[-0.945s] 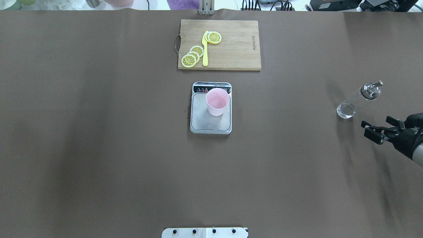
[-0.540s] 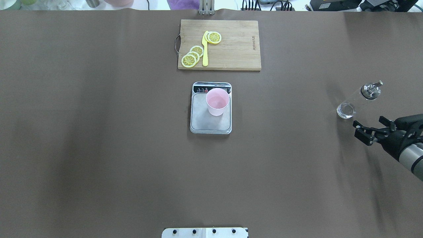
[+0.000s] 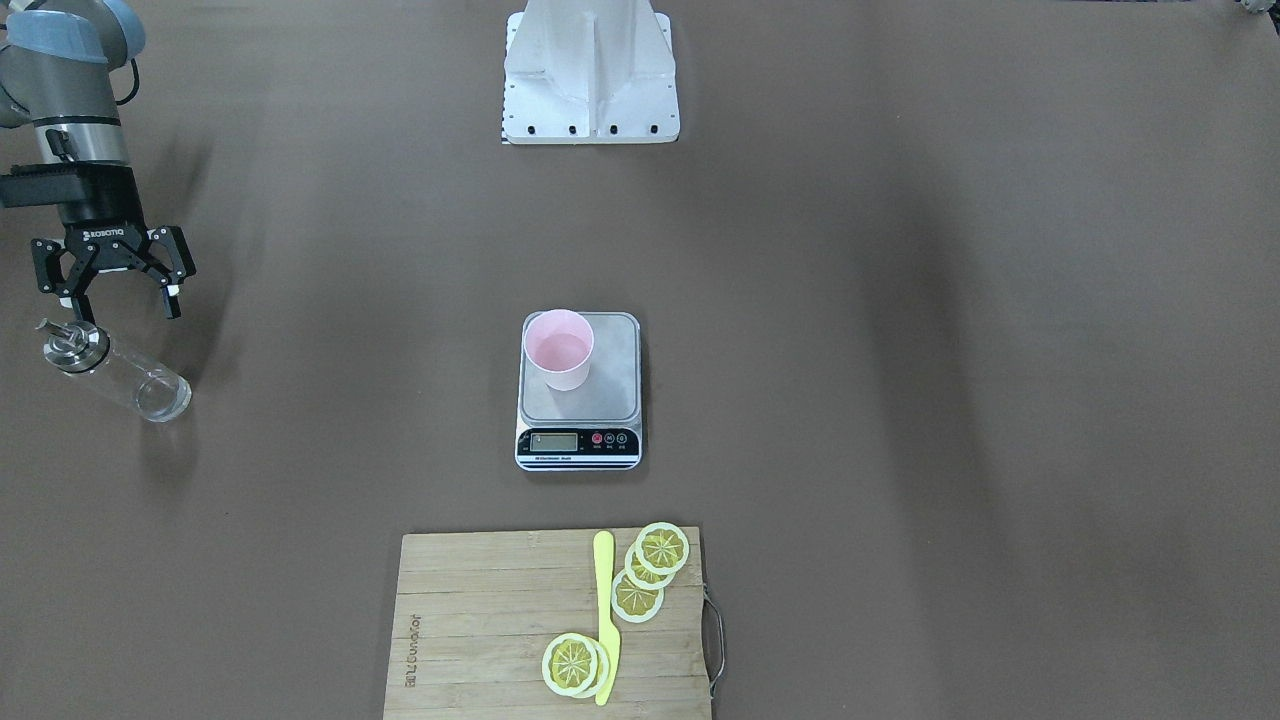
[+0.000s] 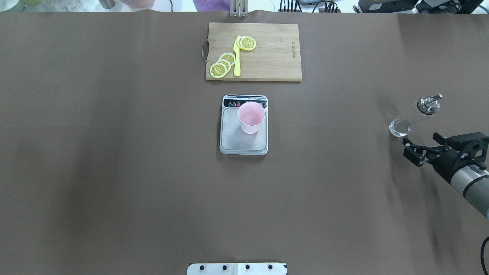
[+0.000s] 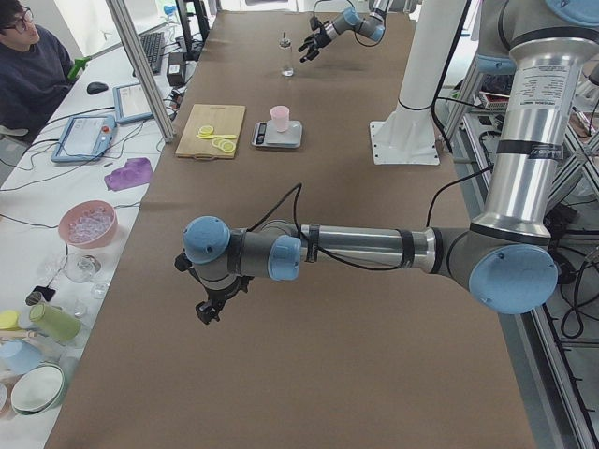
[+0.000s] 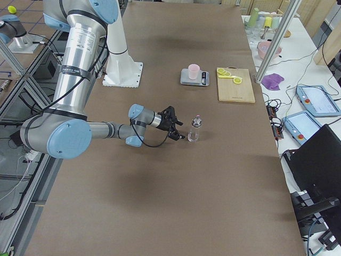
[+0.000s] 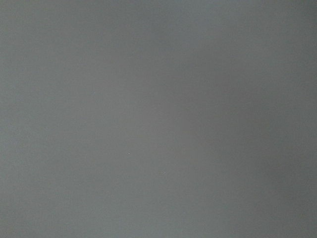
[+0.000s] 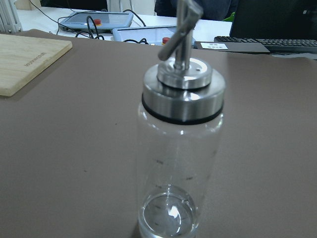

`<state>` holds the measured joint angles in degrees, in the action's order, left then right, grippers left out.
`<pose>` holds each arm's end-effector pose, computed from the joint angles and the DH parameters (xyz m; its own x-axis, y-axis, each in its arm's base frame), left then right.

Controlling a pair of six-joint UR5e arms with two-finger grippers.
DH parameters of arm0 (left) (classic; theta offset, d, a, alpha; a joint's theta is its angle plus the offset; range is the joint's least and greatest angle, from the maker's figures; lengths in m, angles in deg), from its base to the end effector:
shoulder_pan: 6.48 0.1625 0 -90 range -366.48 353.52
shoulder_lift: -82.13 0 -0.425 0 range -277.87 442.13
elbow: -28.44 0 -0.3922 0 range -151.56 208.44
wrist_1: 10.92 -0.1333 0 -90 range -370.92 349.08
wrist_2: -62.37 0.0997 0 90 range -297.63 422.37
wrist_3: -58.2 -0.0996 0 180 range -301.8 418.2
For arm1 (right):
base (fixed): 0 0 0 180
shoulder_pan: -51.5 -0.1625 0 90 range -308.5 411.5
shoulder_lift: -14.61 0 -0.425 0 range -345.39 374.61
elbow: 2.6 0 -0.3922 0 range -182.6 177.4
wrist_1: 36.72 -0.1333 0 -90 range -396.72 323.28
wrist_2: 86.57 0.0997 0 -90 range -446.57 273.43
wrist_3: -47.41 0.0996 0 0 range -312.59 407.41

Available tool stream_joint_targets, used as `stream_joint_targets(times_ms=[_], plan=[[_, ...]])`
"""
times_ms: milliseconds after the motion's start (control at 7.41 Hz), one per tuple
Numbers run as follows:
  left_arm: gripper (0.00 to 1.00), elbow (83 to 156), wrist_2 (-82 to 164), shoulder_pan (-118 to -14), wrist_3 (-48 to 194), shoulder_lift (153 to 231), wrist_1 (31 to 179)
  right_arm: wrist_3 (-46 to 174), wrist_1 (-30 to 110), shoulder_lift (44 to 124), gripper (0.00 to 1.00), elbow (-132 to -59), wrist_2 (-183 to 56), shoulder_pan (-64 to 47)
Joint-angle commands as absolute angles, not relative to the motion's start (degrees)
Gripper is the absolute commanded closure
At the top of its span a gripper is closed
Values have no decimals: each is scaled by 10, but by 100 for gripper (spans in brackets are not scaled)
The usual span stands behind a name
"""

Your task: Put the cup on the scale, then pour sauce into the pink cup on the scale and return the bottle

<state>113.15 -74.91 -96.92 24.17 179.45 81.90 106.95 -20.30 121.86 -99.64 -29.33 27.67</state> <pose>-0.0644 -0.5507 0.6290 0.5669 0.6048 -0.5594 -0.3736 0.7939 0.4797 -0.2715 -0.3246 0.5863 0.7500 -0.1348 0.6476 -0.4664 0.5864 0.6622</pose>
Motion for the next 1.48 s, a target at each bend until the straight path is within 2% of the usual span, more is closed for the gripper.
stream_joint_targets(times_ms=[0,945,1350], plan=[[2,1132,-749,-969,244,1796,819,1062,-208,1205,1,-974,-291,277],[2,1134,-749,-969,249,1797,819,1044,-212,1195,1,-959,-290,263],[2,1135,-749,-969,249,1797,819,1028,-212,1148,1,-916,-287,239]])
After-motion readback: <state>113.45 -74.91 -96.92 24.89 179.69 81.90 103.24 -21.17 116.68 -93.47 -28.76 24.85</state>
